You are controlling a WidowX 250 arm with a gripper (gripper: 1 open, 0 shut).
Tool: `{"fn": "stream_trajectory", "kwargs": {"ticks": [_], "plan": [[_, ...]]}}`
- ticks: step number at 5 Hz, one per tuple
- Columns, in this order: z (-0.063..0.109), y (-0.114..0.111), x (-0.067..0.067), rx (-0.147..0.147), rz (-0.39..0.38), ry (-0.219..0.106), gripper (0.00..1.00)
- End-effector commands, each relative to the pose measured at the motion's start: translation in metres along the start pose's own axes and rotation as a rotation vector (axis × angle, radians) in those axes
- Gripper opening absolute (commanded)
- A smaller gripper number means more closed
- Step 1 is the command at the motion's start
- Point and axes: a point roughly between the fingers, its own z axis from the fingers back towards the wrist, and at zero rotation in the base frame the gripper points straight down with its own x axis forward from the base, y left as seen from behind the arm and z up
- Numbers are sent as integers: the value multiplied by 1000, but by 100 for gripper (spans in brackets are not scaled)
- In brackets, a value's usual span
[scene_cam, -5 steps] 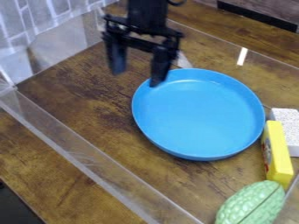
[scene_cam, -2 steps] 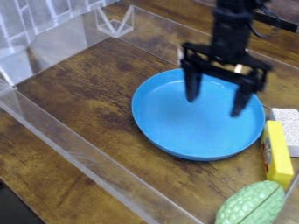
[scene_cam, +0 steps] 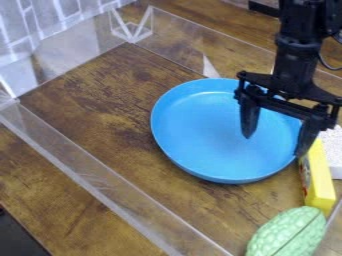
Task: Put the yellow block in the blue tray
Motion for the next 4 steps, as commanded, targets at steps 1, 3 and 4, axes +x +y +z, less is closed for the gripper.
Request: {"fn": "stream_trajectory", "kwargs": {"ticks": [1,3,4], "plan": [[14,-15,9,-34,-23,-72,100],[2,-14,13,-71,-21,-88,100],[-4,-8,15,-88,-15,-91,100]]}}
